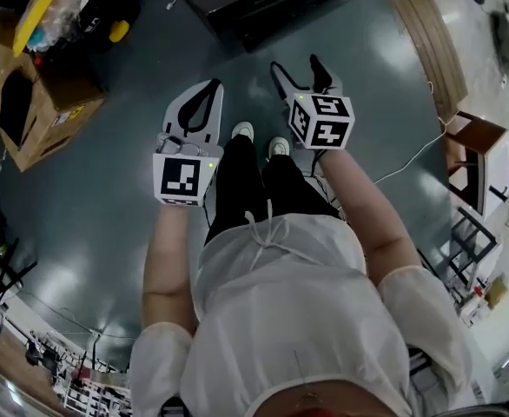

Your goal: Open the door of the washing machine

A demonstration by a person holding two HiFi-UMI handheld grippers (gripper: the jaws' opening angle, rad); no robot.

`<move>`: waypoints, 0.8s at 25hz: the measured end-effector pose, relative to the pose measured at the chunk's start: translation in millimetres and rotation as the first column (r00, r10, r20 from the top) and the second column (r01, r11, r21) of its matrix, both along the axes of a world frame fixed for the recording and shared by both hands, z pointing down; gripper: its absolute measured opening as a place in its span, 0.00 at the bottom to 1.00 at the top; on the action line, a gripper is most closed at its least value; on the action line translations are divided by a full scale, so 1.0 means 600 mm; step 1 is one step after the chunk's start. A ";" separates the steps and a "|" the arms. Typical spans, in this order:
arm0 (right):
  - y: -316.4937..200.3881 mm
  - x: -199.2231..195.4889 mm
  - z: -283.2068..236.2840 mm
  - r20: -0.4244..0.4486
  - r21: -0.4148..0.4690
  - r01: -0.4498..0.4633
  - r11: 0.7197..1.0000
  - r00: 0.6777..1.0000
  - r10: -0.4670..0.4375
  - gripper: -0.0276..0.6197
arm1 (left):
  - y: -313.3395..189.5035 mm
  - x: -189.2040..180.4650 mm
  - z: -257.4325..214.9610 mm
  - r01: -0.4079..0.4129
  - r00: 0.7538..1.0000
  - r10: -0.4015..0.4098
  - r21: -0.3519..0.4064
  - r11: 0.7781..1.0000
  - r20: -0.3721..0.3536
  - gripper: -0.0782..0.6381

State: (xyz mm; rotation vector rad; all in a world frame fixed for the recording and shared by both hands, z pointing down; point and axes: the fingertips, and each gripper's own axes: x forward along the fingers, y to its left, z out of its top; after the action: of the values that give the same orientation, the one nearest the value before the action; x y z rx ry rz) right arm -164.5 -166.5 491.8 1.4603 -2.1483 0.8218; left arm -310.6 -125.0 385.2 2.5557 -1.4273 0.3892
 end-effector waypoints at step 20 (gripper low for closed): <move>-0.141 -0.038 0.295 -0.085 -0.154 -0.300 0.941 0.953 0.290 0.40 | -0.103 -0.055 0.235 0.012 1.000 -0.016 -0.177 0.984 -0.021 0.14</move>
State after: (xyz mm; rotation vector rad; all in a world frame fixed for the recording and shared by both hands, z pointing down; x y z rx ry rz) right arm -187.5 -250.9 668.7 1.7197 -1.7928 1.0182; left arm -343.8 -186.6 526.2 2.4005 -1.3378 0.4615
